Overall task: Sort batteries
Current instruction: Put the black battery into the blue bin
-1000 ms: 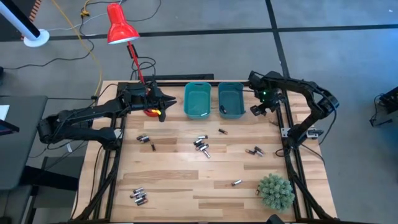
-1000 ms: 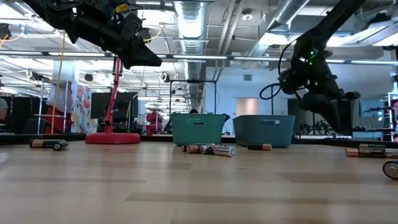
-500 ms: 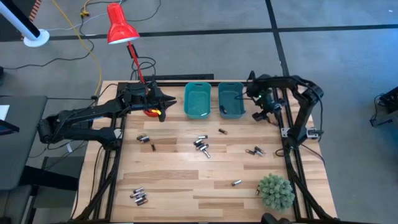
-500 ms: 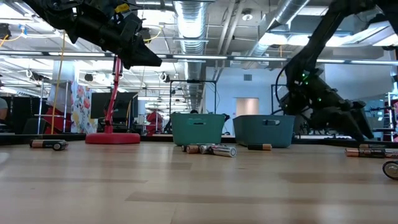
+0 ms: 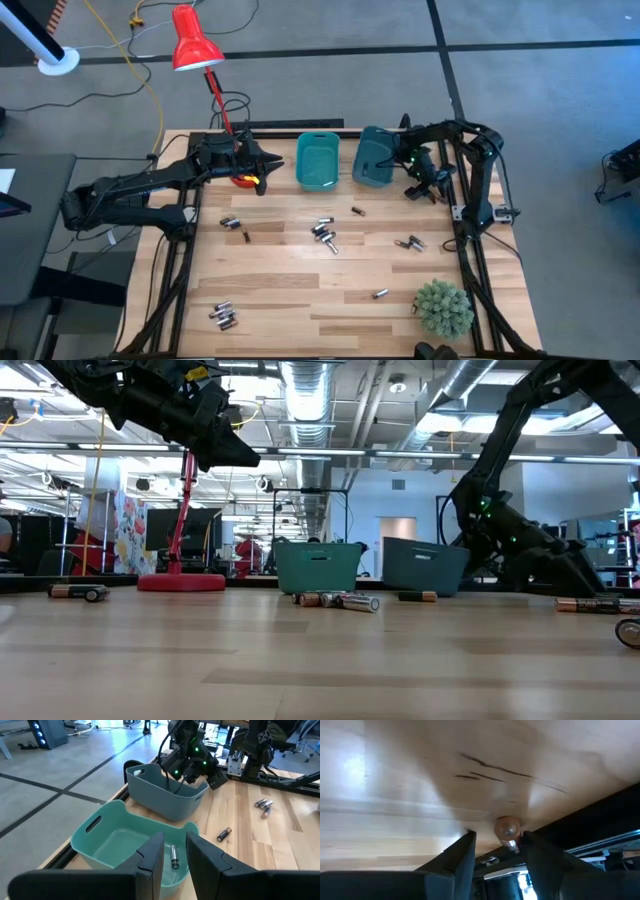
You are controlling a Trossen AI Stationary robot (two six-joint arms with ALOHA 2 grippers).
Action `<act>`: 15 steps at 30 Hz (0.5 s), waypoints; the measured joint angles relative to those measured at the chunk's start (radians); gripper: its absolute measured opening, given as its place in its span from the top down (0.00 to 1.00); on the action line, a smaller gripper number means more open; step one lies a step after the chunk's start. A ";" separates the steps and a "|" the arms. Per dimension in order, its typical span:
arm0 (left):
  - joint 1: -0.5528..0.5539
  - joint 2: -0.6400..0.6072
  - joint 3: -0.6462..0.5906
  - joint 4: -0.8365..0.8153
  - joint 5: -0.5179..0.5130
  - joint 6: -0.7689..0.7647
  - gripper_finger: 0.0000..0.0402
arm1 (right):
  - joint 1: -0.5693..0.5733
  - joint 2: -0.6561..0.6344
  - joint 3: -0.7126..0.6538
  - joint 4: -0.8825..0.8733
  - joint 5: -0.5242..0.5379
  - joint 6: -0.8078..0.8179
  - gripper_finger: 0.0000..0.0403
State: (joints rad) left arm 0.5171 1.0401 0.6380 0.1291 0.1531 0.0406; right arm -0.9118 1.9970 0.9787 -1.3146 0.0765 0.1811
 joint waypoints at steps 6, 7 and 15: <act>0.000 0.000 0.000 0.001 -0.001 -0.003 0.81 | 0.002 0.004 -0.001 0.014 -0.009 -0.002 0.67; 0.000 0.000 0.000 0.001 -0.002 -0.003 0.81 | 0.002 0.004 -0.001 0.014 -0.010 -0.002 0.69; 0.000 0.000 0.000 0.002 -0.003 -0.003 0.81 | 0.002 0.005 -0.002 0.005 -0.006 -0.006 0.87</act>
State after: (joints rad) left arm 0.5171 1.0401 0.6380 0.1307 0.1503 0.0372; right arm -0.9096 2.0018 0.9767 -1.3098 0.0707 0.1749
